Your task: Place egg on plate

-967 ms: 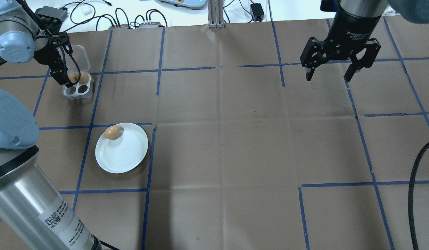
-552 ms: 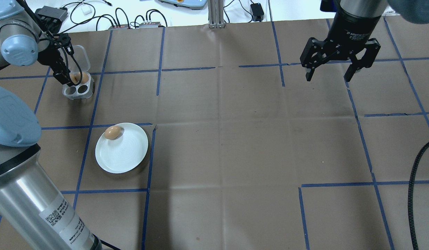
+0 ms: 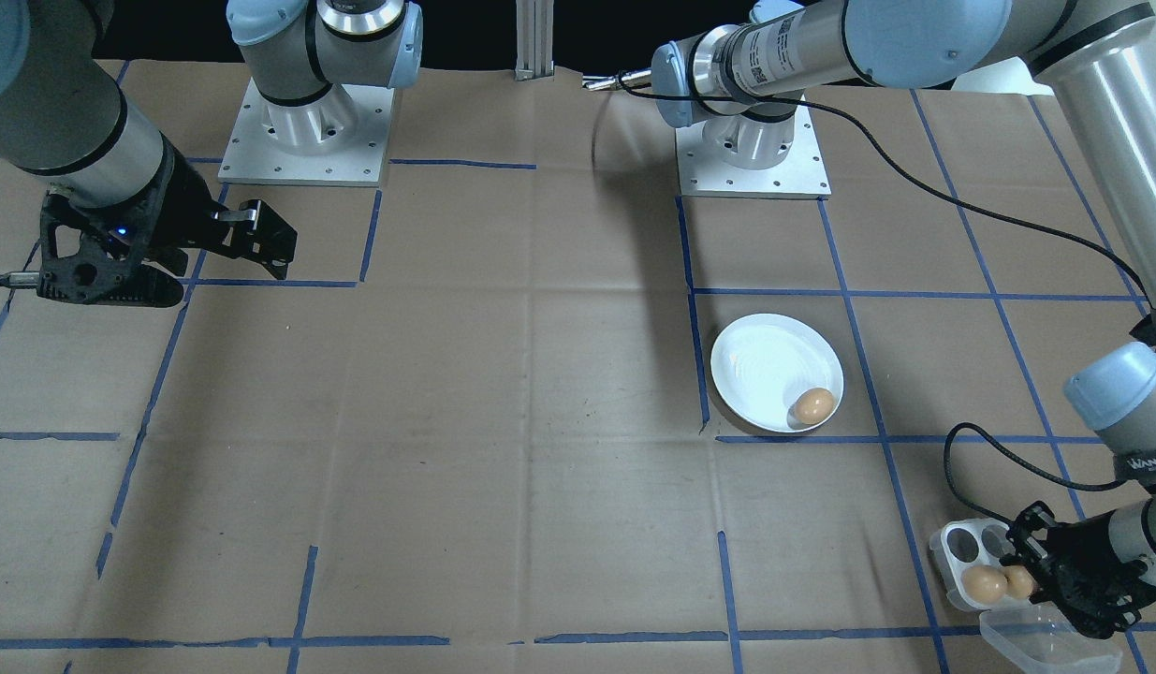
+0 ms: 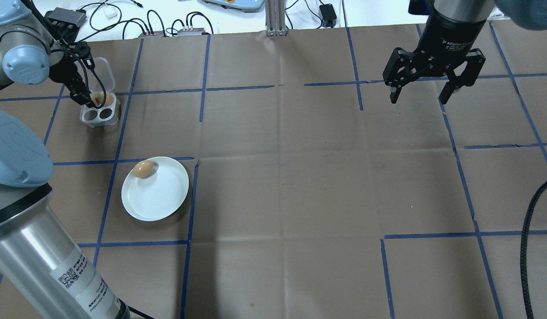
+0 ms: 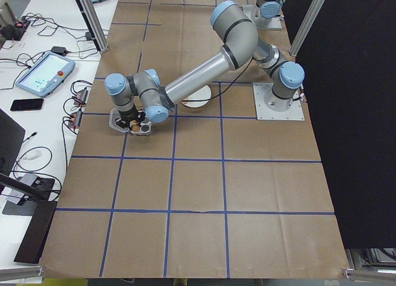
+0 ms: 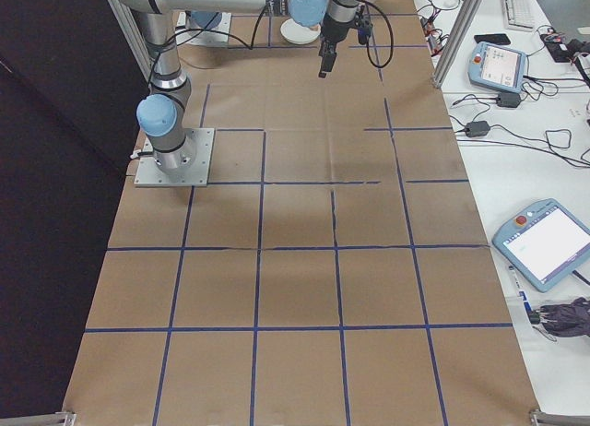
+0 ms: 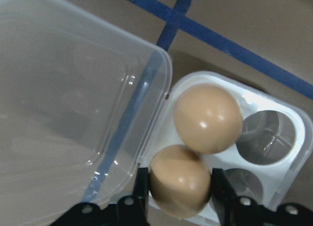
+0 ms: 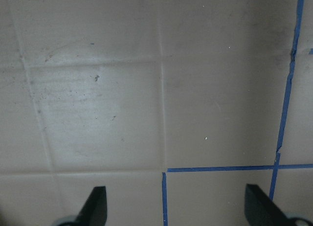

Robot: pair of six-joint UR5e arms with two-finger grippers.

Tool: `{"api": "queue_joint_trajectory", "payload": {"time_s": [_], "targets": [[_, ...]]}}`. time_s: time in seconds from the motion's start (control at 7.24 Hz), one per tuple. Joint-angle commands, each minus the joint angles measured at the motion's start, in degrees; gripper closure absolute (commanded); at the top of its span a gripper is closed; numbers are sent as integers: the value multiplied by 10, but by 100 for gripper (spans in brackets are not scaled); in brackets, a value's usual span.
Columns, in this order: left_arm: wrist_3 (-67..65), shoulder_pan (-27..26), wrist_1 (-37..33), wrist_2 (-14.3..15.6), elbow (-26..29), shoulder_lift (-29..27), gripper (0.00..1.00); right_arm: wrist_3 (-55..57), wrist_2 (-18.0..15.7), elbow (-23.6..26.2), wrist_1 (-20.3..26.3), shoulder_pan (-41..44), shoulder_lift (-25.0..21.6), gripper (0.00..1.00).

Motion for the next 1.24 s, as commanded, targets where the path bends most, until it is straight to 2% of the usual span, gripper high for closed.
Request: {"api": "queue_joint_trajectory", "payload": {"time_s": [0.0,0.28,0.55,0.83,1.1], "targets": [[-3,-1,0,0,1,6,68,0,0,0,0,0,1,0],[-3,-2,-12,8,0,51,68,0,-1,0,0,0,0,0],[-34,-4,-93,9,-9,110,69,0,-1,0,0,0,1,0],[-173,-12,-112,8,-95,189,70,0,-1,0,0,0,1,0],[-373,-43,-102,4,-222,277,70,0,0,0,0,0,0,0]]}}
